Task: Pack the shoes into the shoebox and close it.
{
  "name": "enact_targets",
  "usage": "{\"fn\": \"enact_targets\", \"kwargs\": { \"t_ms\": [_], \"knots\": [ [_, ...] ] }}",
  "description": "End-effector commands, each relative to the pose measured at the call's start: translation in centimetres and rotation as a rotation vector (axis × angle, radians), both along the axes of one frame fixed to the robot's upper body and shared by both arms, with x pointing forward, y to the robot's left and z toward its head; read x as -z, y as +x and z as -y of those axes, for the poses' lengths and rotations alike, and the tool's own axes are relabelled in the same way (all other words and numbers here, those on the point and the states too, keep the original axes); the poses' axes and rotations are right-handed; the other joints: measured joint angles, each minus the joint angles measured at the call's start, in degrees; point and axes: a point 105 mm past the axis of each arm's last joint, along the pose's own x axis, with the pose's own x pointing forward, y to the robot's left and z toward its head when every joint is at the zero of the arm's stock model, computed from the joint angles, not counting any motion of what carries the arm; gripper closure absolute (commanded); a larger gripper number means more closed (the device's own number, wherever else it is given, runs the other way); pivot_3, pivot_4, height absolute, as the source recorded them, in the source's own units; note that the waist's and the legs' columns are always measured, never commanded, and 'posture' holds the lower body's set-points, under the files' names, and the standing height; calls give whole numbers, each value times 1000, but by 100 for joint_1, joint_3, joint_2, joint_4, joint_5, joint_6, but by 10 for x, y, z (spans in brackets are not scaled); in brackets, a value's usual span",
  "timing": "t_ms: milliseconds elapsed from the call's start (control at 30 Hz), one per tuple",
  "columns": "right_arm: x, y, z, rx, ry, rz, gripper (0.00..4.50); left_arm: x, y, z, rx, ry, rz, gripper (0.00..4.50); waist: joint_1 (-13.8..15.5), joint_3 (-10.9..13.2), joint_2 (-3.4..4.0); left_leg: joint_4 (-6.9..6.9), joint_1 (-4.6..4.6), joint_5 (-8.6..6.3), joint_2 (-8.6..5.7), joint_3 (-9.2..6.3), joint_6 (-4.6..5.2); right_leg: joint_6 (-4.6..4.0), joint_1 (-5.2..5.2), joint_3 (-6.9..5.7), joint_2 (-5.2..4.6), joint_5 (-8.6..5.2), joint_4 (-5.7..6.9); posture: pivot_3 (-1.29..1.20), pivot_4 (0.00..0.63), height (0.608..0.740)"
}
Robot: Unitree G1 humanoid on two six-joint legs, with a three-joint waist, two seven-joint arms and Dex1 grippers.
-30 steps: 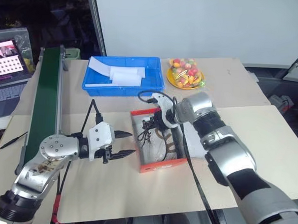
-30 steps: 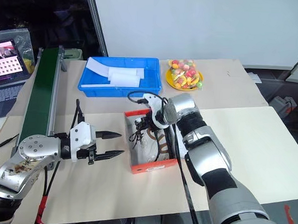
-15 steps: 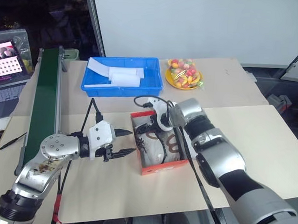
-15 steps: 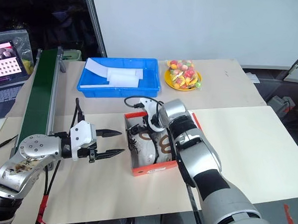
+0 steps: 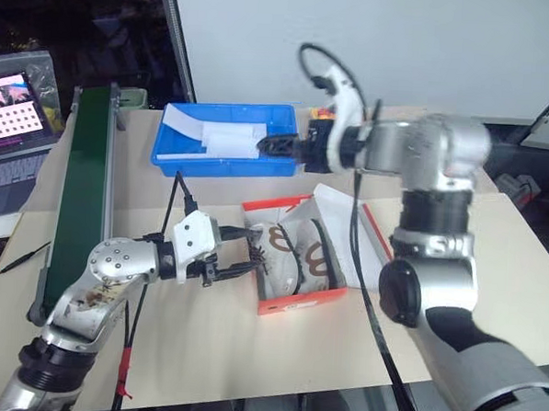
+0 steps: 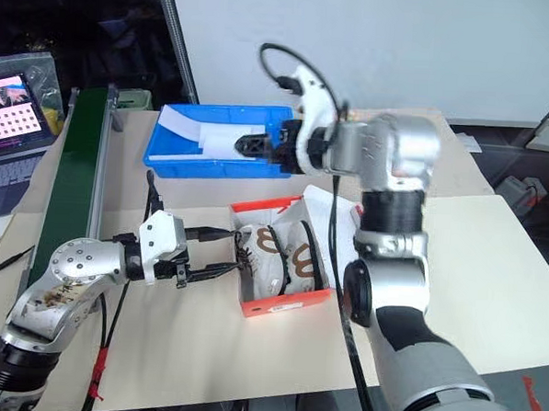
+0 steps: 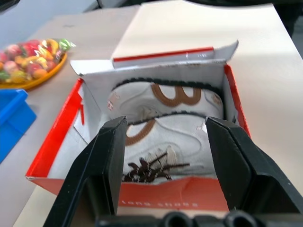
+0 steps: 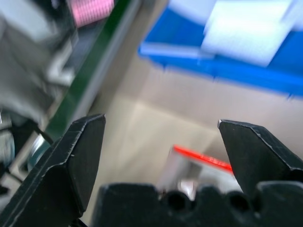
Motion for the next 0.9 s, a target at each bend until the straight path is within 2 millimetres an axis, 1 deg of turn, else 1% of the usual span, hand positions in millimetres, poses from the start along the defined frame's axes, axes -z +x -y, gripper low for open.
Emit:
{"fn": "enact_targets", "kwargs": {
  "t_ms": [33,67,100,133,200,233,333,367,400,433,500,533,600,667,733,800,900],
  "knots": [
    [0,-38,54,180,-4,188,543,-10,2,5,6,-23,35,1703,27,0,0,4,-5,0,-1,-3,0,0,-5,0,0,0,2,0,150,724],
    [11,-49,65,227,-31,202,763,-10,3,5,6,-27,32,1703,55,-3,-4,5,-9,0,-2,-3,0,0,-8,0,0,0,3,0,150,724],
    [27,-64,76,253,-54,193,1118,-10,5,6,7,-34,28,1703,51,-4,-3,9,-13,-2,-3,-12,3,2,-8,-1,1,1,8,0,150,724],
    [39,-77,81,261,-58,182,1402,-10,6,7,10,-38,26,1703,44,-5,-2,9,-13,-3,-4,-7,4,2,-10,0,1,1,5,0,150,724],
    [56,-99,93,275,-83,172,2123,-12,9,10,19,-46,26,1703,45,-5,-2,9,-18,-3,-5,1,5,2,-16,2,-1,1,3,0,150,724],
    [62,-108,98,278,-100,169,2489,-12,10,11,25,-50,26,1703,22,-5,1,9,-17,-3,-4,2,5,2,-16,1,2,1,3,0,150,724],
    [91,-145,104,188,-174,79,3488,-12,13,15,52,-53,21,1703,-4,-5,6,22,-11,-3,-6,30,9,2,-11,18,1,1,1,0,150,724],
    [102,-154,110,187,-220,29,3915,-11,13,17,62,-53,21,1703,-4,-5,6,24,27,-5,4,29,13,2,32,16,13,1,-6,0,150,724],
    [109,-160,113,191,-250,-1,4180,-11,14,18,69,-52,21,1703,21,-4,6,19,49,-18,5,29,35,2,55,18,15,1,-14,0,150,724],
    [120,-160,121,233,-270,-63,4387,-11,14,20,81,-50,23,1703,25,-3,6,19,74,-42,4,28,76,2,71,18,12,0,-34,0,150,724],
    [137,-160,132,295,-286,-150,4387,-12,14,21,95,-51,23,1703,27,-1,4,16,115,-44,6,30,79,0,114,19,18,1,-51,0,150,724],
    [150,-158,135,332,-286,-200,4387,-12,14,22,102,-53,20,1703,35,0,2,16,154,-45,7,29,79,0,158,20,16,1,-54,0,150,724],
    [167,-155,135,378,-263,-255,4387,-12,13,21,107,-61,17,1703,60,-1,1,15,167,-45,8,29,79,-3,170,20,16,3,-56,0,150,724],
    [177,-150,136,422,-245,-273,4387,-13,13,20,103,-72,20,1703,74,1,4,14,171,-43,8,28,75,-5,167,20,17,4,-52,0,150,724],
    [195,-143,142,509,-222,-330,4387,-14,12,20,93,-84,24,1703,83,0,4,11,165,-39,7,29,69,-6,153,29,16,5,-43,0,150,724],
    [208,-139,146,573,-203,-373,4387,-15,11,20,85,-91,27,1703,122,0,4,7,161,-36,6,28,62,-6,146,29,14,6,-45,0,150,724],
    [214,-134,149,646,-131,-379,4387,-19,13,19,73,-96,39,1703,169,0,4,-6,153,-21,4,27,36,-6,135,30,11,6,-50,0,150,724]
  ]
}}
